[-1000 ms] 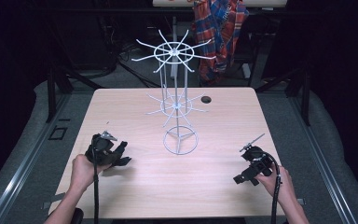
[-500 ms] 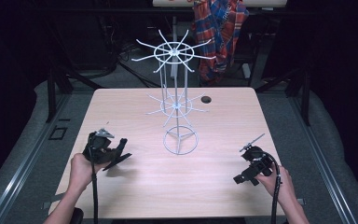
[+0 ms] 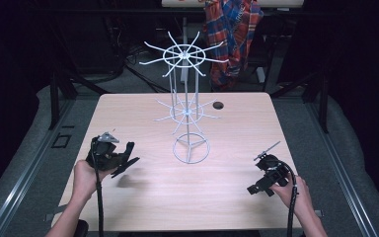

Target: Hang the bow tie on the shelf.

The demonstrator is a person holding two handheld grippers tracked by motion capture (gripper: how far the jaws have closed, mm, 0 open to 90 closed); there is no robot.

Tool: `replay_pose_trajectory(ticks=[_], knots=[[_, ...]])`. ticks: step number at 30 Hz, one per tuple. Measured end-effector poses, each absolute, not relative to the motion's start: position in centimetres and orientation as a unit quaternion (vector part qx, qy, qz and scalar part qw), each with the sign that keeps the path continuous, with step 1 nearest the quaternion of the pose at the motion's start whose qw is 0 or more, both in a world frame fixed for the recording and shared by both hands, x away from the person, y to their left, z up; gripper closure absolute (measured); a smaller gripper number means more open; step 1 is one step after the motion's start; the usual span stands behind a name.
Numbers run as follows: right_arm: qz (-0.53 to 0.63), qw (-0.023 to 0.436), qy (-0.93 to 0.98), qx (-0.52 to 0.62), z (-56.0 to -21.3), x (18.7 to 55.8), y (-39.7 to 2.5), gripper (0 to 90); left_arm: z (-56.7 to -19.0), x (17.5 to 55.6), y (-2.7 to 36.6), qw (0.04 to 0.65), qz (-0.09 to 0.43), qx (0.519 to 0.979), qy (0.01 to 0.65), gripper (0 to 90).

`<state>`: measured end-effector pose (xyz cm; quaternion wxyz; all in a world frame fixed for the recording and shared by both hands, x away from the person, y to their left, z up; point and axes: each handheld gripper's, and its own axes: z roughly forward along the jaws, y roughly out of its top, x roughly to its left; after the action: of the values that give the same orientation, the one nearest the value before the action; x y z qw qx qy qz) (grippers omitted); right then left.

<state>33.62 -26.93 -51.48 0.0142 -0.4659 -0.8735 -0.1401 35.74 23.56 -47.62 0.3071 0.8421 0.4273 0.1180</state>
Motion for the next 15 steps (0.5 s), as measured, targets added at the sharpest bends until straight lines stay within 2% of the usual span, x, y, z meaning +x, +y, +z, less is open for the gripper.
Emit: replay_pose_trajectory(ticks=[15], knots=[[-0.141,0.018,-0.873,-0.466,-51.5,33.7,-26.9,8.8,-46.4,36.0,23.4,0.335,0.127,0.831,0.426,86.5]])
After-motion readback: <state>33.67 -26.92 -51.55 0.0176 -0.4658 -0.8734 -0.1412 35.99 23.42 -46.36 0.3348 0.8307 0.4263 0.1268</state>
